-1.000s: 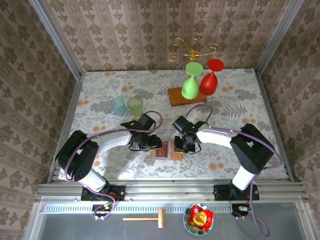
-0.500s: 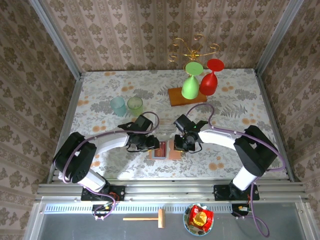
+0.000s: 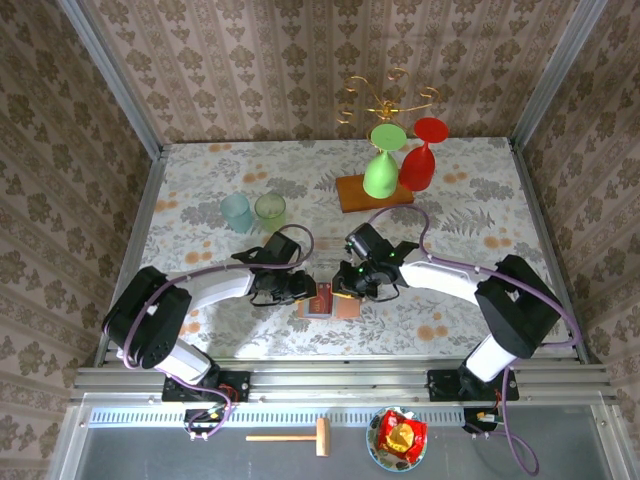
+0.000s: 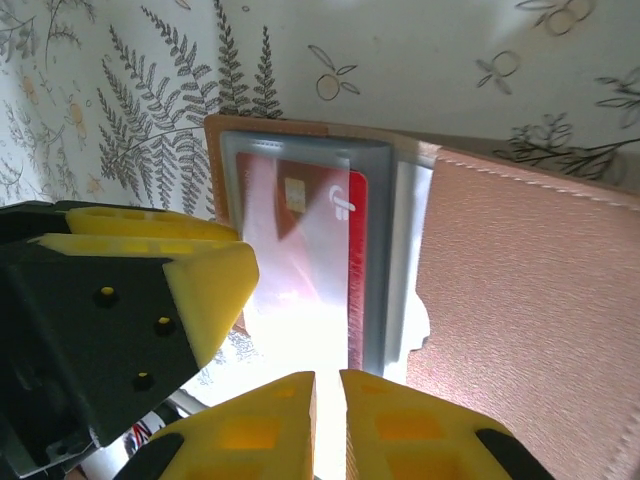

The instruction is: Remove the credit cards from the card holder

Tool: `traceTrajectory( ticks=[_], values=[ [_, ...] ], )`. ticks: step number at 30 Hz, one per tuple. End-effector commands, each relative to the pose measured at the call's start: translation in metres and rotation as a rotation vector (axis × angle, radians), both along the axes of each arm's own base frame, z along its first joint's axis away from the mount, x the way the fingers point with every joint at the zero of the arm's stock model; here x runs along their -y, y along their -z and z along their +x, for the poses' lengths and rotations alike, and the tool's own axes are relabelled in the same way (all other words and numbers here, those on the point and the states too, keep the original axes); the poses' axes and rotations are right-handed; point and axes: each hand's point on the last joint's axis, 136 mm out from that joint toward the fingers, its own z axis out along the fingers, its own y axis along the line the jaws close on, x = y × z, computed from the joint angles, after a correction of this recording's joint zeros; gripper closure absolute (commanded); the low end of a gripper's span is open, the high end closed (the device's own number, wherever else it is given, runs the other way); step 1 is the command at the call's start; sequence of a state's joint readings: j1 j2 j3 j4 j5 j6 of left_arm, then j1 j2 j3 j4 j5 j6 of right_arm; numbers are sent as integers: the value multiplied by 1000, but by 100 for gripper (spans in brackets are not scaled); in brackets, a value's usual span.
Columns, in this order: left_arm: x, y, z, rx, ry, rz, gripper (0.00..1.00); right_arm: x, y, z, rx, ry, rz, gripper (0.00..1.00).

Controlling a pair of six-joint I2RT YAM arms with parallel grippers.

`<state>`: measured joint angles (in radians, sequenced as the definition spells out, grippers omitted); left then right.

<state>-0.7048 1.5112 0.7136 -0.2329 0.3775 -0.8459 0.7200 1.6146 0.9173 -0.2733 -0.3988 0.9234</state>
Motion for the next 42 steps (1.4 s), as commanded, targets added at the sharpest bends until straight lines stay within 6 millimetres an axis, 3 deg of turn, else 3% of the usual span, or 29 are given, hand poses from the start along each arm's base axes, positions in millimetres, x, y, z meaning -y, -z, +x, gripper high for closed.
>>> traceTrajectory(
  ticks=[1,12,17,33,42],
  values=[
    [-13,11,-9,-47,-36,29,72,-15,0,1,-26,-11,37,86],
    [-15,-6,-3,-7,-21,31,71,-17,14,1,-41,-26,18,85],
    [-24,2,-1,-26,4,82,70,-18,17,3,-47,-26,10,84],
    [-21,13,-7,-74,-8,64,71,-20,23,2,-59,-32,15,83],
    [-20,14,-6,-77,-6,70,72,-19,27,0,-68,-30,17,90]
  ],
)
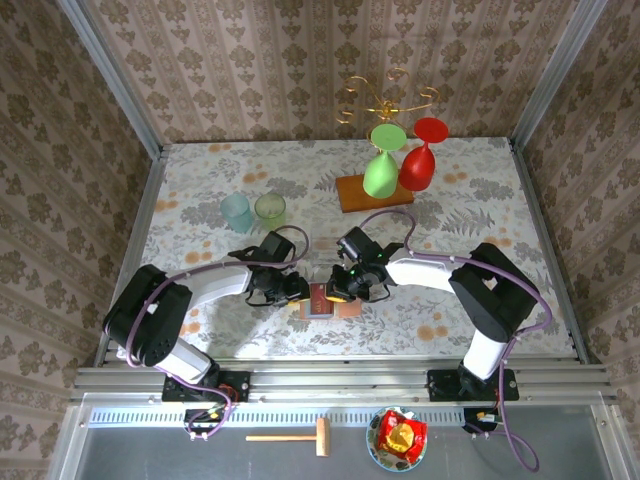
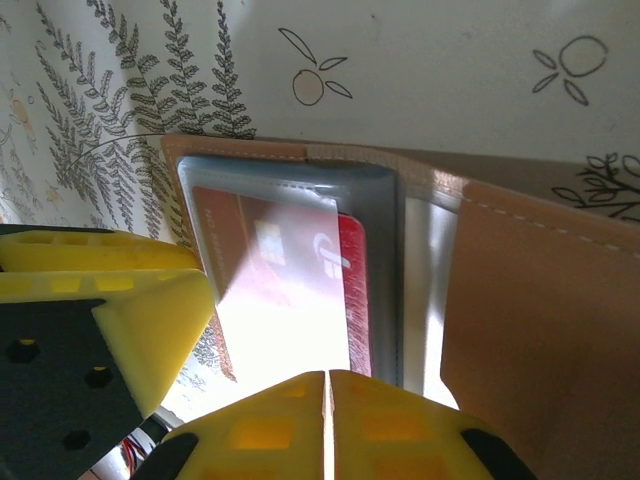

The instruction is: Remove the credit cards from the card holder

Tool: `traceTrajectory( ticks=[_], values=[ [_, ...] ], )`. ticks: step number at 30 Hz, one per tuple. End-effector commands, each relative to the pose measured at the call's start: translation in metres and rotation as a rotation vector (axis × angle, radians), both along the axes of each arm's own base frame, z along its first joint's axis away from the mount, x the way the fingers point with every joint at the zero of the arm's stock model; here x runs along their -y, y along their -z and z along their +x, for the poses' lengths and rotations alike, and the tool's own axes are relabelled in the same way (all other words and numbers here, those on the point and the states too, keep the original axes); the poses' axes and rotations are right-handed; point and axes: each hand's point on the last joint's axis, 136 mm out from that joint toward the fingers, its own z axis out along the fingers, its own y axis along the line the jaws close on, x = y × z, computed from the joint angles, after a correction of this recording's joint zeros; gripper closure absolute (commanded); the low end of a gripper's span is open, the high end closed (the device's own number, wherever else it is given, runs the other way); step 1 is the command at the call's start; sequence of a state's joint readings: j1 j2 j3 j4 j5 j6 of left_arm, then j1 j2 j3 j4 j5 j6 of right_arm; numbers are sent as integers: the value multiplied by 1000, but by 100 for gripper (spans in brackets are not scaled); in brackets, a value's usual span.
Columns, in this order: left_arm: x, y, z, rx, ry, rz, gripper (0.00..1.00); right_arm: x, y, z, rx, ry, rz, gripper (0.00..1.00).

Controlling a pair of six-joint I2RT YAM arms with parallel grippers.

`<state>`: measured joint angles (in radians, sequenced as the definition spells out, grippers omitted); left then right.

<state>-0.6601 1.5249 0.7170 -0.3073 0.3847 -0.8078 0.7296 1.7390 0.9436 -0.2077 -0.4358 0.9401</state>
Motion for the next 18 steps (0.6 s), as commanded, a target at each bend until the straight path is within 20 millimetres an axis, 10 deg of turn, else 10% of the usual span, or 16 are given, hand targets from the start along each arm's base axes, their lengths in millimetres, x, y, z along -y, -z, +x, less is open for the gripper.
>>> traceTrajectory(
  ticks=[1,18],
  values=[
    [-2,5,-4,-26,5,19,72,-4,2,-2,-14,-15,11,89],
    [-2,6,-6,-35,9,22,72,14,-7,-1,24,-14,-92,72]
  ],
)
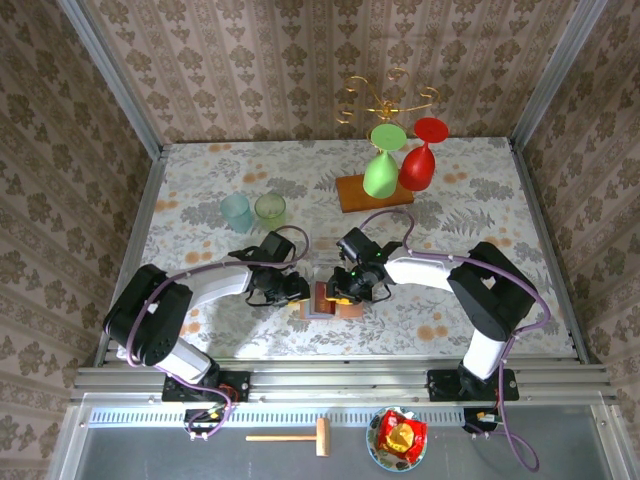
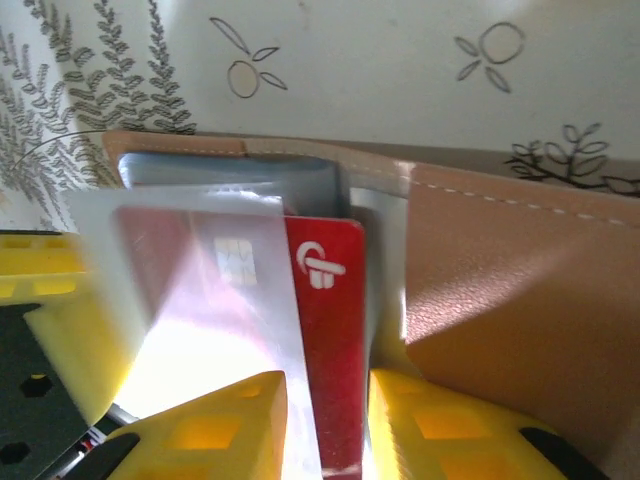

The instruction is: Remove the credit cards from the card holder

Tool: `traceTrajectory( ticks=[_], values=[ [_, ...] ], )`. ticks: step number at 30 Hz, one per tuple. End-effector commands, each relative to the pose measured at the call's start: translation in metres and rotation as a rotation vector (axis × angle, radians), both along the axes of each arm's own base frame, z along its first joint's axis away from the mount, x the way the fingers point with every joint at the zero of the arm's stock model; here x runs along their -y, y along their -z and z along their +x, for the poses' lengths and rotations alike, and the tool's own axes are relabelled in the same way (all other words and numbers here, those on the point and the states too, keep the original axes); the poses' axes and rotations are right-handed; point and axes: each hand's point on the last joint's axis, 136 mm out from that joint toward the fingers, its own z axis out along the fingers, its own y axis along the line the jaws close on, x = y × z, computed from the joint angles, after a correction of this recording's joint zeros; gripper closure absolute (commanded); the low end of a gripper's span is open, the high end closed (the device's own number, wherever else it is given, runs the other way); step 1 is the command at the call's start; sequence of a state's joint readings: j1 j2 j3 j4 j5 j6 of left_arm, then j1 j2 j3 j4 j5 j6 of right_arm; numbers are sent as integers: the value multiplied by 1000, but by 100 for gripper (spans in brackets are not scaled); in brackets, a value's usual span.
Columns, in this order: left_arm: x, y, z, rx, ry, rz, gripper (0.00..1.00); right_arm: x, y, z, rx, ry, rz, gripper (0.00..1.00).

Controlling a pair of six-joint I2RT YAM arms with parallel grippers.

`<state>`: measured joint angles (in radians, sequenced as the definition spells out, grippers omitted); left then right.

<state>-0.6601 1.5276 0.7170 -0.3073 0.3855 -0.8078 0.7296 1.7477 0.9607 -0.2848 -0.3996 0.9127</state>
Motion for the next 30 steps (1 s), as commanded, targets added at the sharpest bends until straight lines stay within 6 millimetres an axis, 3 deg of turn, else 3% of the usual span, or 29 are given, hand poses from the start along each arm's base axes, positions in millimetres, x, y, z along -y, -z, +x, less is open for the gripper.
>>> traceTrajectory(
  ticks=[1,7,12,18,25,30],
  values=[
    [-2,3,-5,-26,10,18,72,2,-18,4,49,-10,-8,72],
    [-2,-20,4,31,11,17,72,1,-29,7,73,0,22,73],
    [14,-34,7,40,29,-55,78,3,-30,7,69,13,42,74],
    [31,-22,1,-10,57,-89,86,2,-24,8,52,29,78,77],
    [13,-3,-4,-26,60,25,88,-5,-19,4,28,22,126,77],
    [10,4,-7,-45,61,37,88,-12,-16,5,15,17,159,79]
  ],
)
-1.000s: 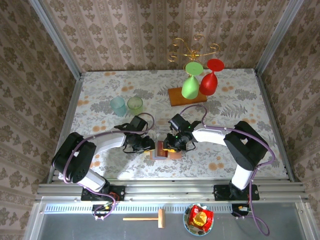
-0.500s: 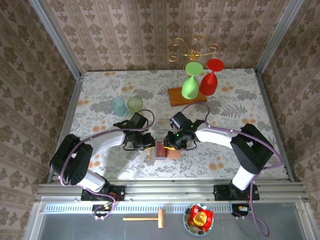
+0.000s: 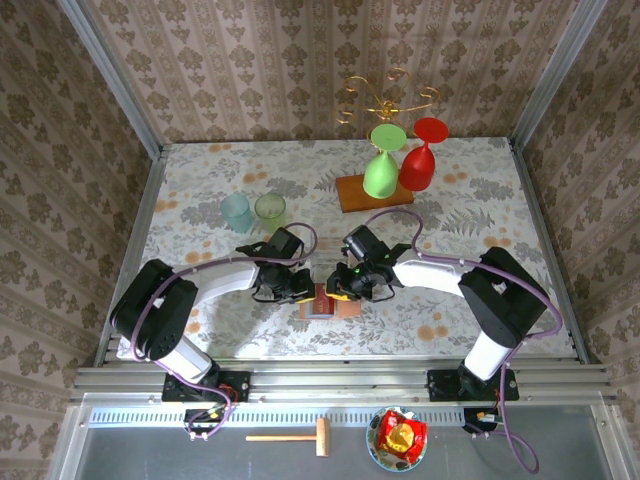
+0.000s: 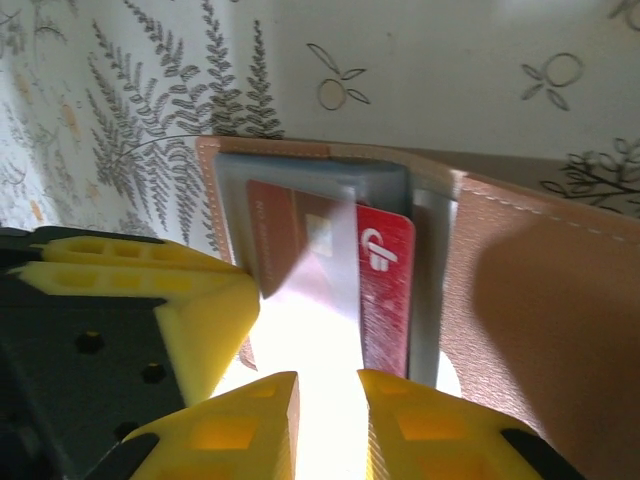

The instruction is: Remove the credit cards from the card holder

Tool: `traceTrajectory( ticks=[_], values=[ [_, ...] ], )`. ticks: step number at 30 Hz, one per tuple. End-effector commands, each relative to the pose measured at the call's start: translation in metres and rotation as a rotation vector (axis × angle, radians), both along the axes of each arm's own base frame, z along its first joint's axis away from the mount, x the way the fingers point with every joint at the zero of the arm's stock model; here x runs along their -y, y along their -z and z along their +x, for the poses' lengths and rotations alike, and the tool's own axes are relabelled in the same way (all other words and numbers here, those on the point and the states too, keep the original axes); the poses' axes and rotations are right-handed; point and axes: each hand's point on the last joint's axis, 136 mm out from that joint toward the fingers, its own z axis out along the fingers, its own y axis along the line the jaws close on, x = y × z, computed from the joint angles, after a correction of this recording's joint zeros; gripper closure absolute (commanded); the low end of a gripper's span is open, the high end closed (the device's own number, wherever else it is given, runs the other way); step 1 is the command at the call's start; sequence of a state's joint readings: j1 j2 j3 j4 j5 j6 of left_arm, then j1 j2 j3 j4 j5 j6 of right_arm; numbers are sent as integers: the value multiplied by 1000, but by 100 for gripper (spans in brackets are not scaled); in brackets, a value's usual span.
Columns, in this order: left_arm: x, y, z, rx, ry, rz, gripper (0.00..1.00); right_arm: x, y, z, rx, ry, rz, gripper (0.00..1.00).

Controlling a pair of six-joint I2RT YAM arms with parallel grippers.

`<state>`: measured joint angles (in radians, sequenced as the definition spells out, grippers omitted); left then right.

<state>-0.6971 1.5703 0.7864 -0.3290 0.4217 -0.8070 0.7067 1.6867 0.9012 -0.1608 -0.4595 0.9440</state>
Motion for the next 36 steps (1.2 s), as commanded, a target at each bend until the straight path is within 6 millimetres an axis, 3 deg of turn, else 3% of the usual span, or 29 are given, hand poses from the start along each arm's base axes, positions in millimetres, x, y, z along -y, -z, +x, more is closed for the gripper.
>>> traceTrajectory(
  ticks=[1,7,15,25,36],
  values=[
    [-11,14,-7,-27,12,68,88,-6,4,-2,-28,-8,38,80],
    [-11,14,-7,-25,10,66,88,-5,15,-4,-55,-5,23,80],
    [-13,13,-7,-20,5,68,88,15,28,-6,-50,2,-105,79],
    [-12,10,-6,-20,4,67,88,11,8,2,13,1,-69,80],
    [-1,-21,5,36,5,6,88,19,-11,1,70,28,3,79]
  ],
)
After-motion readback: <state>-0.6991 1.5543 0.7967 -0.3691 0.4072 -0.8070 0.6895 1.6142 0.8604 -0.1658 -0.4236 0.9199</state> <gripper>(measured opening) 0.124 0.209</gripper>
